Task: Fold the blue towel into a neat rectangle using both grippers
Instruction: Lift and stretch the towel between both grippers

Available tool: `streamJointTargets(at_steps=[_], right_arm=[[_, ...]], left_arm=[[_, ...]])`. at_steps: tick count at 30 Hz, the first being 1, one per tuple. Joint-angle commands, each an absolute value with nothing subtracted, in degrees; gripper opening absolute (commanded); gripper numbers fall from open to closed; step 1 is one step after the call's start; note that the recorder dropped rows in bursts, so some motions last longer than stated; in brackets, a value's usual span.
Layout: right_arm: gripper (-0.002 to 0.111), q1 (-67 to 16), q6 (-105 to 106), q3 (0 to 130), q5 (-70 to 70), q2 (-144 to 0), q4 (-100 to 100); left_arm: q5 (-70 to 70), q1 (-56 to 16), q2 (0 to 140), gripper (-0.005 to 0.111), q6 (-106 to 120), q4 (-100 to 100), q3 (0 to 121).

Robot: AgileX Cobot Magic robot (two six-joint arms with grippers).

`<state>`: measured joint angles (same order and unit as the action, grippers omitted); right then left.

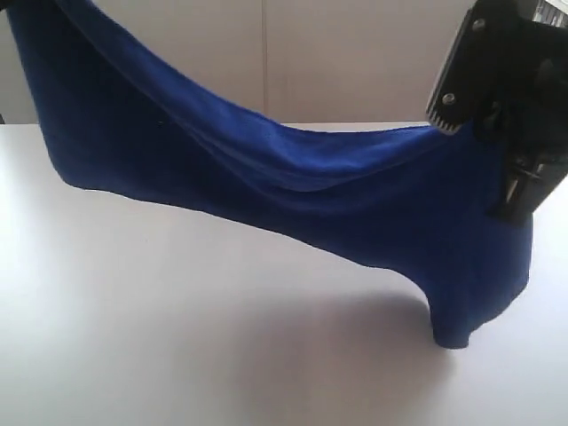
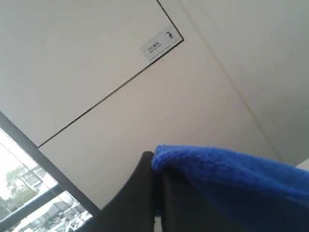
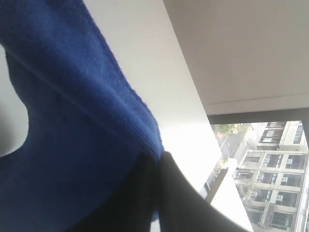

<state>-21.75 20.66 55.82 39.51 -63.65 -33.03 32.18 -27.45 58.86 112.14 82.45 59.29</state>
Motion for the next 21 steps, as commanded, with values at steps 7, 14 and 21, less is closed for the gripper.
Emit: streamJointTargets(at_steps=[7,14,21], right_arm=[[0.000,-21.6,19.1,55.9,45.9,-58.6,-32.6],[0.000,-21.6,19.1,55.8,50.2,-58.5,-29.9],[0.000,-21.6,19.1,53.6,50.7,-57.2,-29.8]], left_arm=[[29.9,-27.5,53.3,0.000,121.0,92.8,45.7],[29.9,-27.6,51.5,0.000,121.0,99.6,40.4],[31.8,-30.0,47.3,0.000,121.0,99.9,36.6]])
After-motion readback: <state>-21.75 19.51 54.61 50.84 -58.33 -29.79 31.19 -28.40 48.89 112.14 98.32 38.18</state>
